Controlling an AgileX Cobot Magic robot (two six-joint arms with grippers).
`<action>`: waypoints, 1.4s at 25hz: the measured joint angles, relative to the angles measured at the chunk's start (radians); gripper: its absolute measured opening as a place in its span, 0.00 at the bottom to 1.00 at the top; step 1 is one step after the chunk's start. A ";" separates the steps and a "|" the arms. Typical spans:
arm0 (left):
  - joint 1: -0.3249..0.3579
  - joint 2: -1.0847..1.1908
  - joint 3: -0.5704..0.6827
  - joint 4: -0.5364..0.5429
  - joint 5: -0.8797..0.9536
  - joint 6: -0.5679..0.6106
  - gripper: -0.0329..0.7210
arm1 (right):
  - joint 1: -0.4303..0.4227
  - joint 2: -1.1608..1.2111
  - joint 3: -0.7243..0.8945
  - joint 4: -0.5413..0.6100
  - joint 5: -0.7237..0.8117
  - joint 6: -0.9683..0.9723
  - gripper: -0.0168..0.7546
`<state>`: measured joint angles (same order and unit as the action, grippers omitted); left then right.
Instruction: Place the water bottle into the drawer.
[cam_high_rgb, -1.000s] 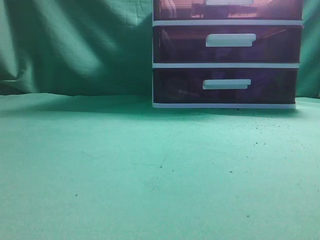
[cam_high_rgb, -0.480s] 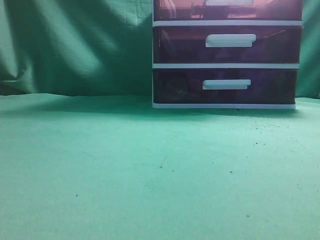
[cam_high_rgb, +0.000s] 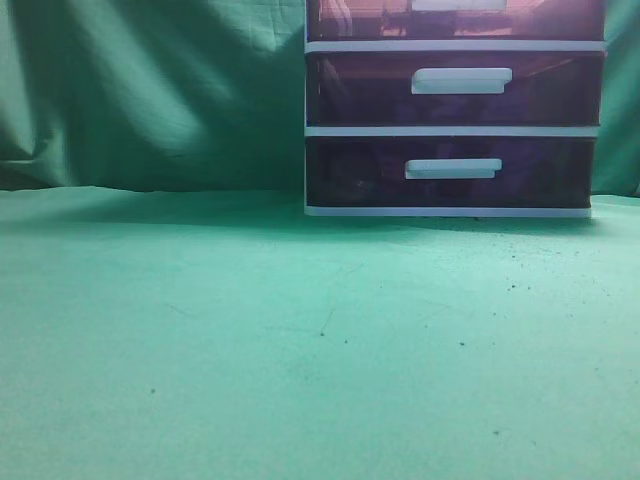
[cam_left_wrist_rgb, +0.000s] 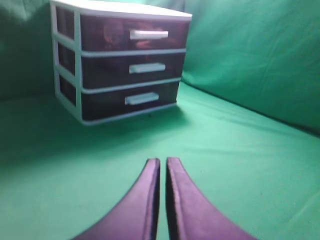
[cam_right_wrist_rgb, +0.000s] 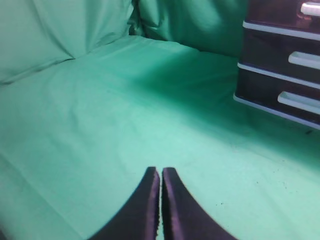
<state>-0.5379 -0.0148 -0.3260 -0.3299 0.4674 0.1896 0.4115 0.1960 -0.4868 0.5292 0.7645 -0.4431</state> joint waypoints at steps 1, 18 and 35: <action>0.000 0.000 0.012 0.009 0.000 -0.022 0.04 | 0.000 -0.014 0.016 0.004 -0.012 0.002 0.02; 0.000 0.000 0.179 0.233 -0.004 -0.111 0.04 | 0.000 -0.026 0.218 0.028 -0.305 0.004 0.02; 0.000 0.000 0.179 0.233 -0.004 -0.111 0.04 | -0.055 -0.068 0.262 -0.353 -0.264 0.138 0.02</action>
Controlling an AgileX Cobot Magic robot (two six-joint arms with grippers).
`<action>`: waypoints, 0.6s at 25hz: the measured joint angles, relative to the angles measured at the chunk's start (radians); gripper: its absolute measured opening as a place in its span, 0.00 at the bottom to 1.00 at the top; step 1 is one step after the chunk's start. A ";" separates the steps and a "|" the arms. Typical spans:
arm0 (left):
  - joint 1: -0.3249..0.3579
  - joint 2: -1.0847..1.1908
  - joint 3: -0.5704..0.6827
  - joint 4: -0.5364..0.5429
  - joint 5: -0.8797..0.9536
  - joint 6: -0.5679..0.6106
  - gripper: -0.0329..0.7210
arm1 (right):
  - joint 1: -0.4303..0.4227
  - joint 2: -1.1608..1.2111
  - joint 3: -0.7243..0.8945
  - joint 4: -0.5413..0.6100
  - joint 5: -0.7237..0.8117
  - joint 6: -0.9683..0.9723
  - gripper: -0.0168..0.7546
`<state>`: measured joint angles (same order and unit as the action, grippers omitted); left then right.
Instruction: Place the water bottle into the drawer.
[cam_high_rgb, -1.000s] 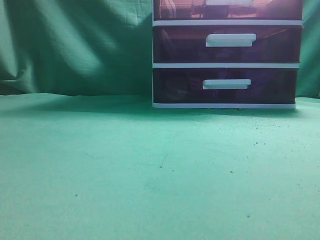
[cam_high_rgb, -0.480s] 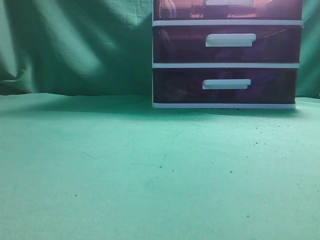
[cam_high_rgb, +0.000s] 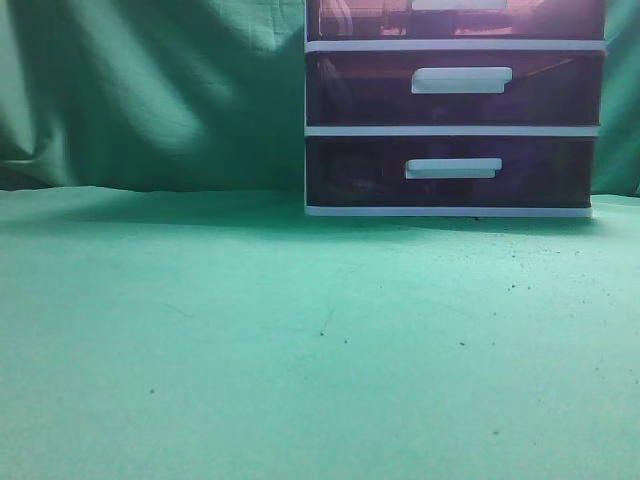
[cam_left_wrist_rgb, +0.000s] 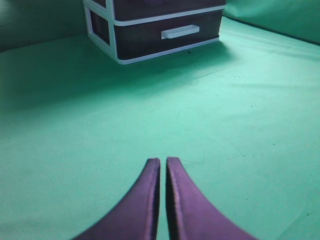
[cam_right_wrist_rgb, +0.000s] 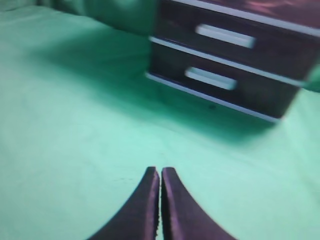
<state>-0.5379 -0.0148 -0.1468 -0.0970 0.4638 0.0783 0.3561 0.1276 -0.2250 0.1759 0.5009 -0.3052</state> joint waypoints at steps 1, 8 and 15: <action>0.000 0.000 0.000 0.000 0.000 0.000 0.04 | -0.026 -0.021 0.021 -0.029 -0.012 0.039 0.02; 0.000 0.000 0.000 0.000 0.000 -0.002 0.04 | -0.182 -0.137 0.204 -0.106 -0.048 0.164 0.02; 0.000 0.000 0.000 0.000 0.000 -0.002 0.04 | -0.240 -0.137 0.251 -0.110 -0.085 0.223 0.02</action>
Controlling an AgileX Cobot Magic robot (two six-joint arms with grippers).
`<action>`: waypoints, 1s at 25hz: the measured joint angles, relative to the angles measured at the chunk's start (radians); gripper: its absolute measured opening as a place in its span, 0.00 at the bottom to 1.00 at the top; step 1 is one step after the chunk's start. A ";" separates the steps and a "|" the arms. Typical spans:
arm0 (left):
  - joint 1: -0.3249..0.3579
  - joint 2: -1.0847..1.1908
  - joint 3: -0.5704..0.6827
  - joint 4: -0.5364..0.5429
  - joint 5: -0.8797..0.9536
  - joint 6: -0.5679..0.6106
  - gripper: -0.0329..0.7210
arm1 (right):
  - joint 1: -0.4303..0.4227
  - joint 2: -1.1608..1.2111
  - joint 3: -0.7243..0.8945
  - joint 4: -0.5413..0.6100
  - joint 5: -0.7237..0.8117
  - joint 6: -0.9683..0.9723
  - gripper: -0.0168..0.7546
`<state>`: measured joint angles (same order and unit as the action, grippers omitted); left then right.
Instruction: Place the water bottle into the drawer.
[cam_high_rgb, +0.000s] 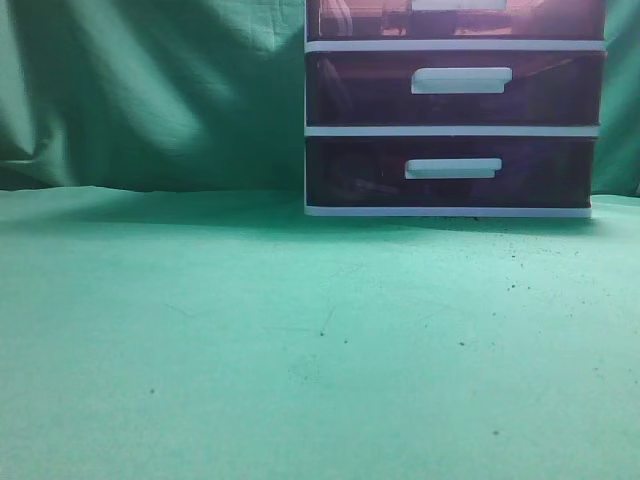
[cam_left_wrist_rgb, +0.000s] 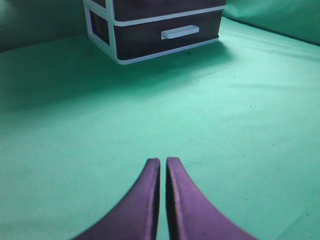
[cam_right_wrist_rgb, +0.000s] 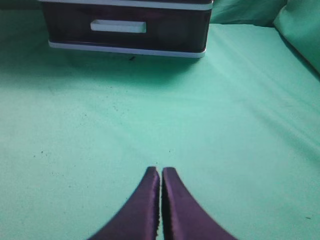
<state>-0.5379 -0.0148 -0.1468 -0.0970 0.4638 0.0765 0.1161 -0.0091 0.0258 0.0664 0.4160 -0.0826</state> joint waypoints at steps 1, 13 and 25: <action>0.000 0.000 0.000 0.000 0.000 0.000 0.04 | 0.000 0.000 0.000 0.000 -0.002 0.005 0.02; 0.000 0.000 0.000 0.000 0.000 0.000 0.04 | 0.000 0.000 0.000 0.000 -0.005 0.009 0.02; 0.120 0.000 0.000 0.061 0.000 0.002 0.04 | 0.000 0.000 0.000 0.000 -0.005 0.009 0.02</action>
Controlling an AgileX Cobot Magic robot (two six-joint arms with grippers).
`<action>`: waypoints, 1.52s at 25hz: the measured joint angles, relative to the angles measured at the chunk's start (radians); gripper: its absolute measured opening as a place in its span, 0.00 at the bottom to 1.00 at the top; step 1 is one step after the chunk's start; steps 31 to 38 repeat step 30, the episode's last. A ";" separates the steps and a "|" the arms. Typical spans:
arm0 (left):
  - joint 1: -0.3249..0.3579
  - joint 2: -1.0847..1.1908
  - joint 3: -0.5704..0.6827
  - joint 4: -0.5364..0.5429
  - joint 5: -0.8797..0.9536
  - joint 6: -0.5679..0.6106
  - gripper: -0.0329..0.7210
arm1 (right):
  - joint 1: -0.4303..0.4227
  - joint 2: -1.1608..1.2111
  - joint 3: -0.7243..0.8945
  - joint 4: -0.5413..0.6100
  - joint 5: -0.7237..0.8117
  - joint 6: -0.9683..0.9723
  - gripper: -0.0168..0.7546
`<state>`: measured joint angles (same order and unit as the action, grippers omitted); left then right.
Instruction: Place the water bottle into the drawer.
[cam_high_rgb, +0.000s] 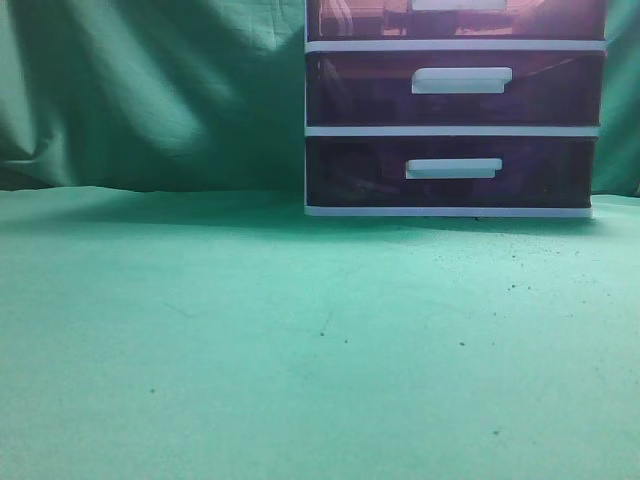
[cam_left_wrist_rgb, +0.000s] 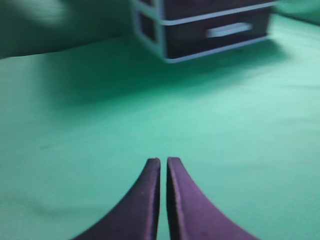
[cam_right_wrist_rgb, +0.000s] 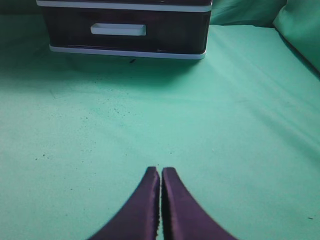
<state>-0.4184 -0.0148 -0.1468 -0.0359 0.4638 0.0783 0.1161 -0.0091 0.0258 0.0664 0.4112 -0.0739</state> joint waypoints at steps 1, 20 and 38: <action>0.047 0.000 0.000 0.020 0.000 0.000 0.04 | 0.000 0.000 0.000 0.000 0.000 0.000 0.02; 0.402 0.000 0.170 0.069 -0.123 0.000 0.04 | 0.000 0.000 0.000 0.002 0.000 0.000 0.02; 0.402 0.000 0.170 0.068 -0.112 -0.023 0.04 | 0.000 0.000 0.000 0.002 -0.003 0.000 0.02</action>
